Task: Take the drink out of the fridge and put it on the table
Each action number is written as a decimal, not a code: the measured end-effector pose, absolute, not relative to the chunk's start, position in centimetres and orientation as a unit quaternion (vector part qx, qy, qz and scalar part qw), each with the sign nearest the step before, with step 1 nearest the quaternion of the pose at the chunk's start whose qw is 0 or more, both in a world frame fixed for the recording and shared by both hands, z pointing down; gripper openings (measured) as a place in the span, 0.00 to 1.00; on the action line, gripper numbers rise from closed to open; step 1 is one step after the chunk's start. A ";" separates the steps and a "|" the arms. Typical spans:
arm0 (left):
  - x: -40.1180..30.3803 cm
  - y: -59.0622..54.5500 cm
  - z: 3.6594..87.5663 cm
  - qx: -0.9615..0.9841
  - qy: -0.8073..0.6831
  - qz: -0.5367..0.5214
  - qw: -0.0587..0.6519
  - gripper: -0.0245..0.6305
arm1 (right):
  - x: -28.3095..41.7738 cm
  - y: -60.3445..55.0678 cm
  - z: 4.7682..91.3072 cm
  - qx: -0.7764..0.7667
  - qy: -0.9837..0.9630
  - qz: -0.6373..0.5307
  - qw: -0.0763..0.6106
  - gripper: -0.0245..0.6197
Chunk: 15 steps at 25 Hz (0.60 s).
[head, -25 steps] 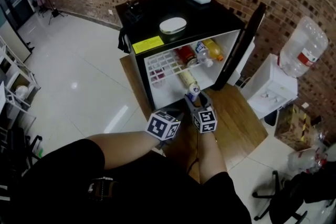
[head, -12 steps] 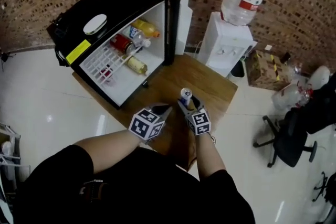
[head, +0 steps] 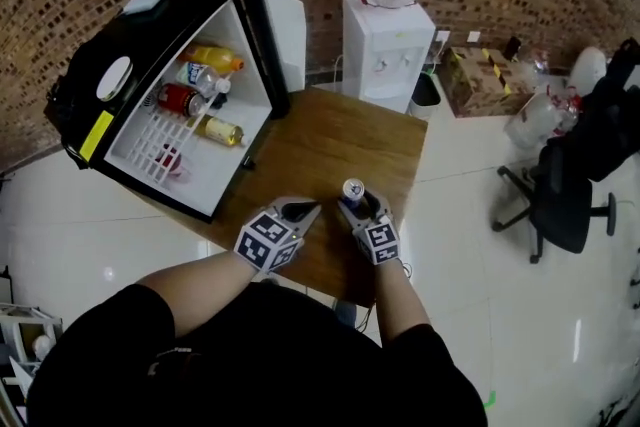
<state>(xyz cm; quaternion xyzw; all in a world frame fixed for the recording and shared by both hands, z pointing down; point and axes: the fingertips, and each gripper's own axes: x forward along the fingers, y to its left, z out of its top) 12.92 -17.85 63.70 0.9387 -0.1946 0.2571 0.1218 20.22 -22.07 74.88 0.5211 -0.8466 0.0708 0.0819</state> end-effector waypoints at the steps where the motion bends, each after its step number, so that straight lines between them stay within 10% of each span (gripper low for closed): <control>1: 12.8 -17.9 64.2 0.939 -0.189 0.263 0.117 0.03 | 20.2 -22.1 75.0 0.522 -0.847 0.068 0.079 0.43; 15: 9.8 -19.3 62.1 0.957 -0.131 0.243 0.092 0.03 | 25.1 -15.5 72.7 0.626 -0.762 0.139 0.092 0.56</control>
